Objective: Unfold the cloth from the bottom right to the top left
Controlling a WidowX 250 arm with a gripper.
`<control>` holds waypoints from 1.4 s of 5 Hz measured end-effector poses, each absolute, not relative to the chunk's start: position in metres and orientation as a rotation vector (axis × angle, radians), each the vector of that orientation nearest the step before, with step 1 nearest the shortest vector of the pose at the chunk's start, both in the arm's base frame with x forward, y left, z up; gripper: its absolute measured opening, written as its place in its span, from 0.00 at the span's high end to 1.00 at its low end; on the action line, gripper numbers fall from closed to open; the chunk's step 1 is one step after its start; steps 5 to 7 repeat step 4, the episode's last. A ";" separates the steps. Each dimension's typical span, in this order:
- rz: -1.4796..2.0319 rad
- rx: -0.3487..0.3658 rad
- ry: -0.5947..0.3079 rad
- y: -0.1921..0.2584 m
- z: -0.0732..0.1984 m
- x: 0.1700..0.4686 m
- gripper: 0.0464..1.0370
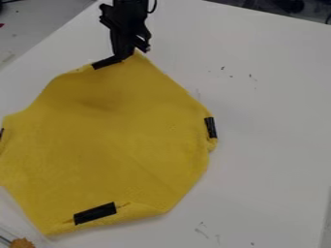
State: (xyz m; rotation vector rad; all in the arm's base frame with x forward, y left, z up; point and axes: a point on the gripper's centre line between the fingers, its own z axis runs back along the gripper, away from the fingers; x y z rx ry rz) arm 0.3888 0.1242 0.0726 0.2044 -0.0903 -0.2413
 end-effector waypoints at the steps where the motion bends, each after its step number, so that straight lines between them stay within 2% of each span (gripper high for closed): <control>1: -0.252 0.171 -0.096 0.126 0.070 0.394 0.84; 2: -0.276 0.180 -0.113 0.138 0.071 0.404 0.59; 3: -0.306 0.223 -0.198 0.160 0.080 0.425 0.28; 4: -0.296 0.271 -0.232 0.177 0.097 0.435 0.05; 7: -0.296 0.271 -0.232 0.177 0.097 0.435 0.05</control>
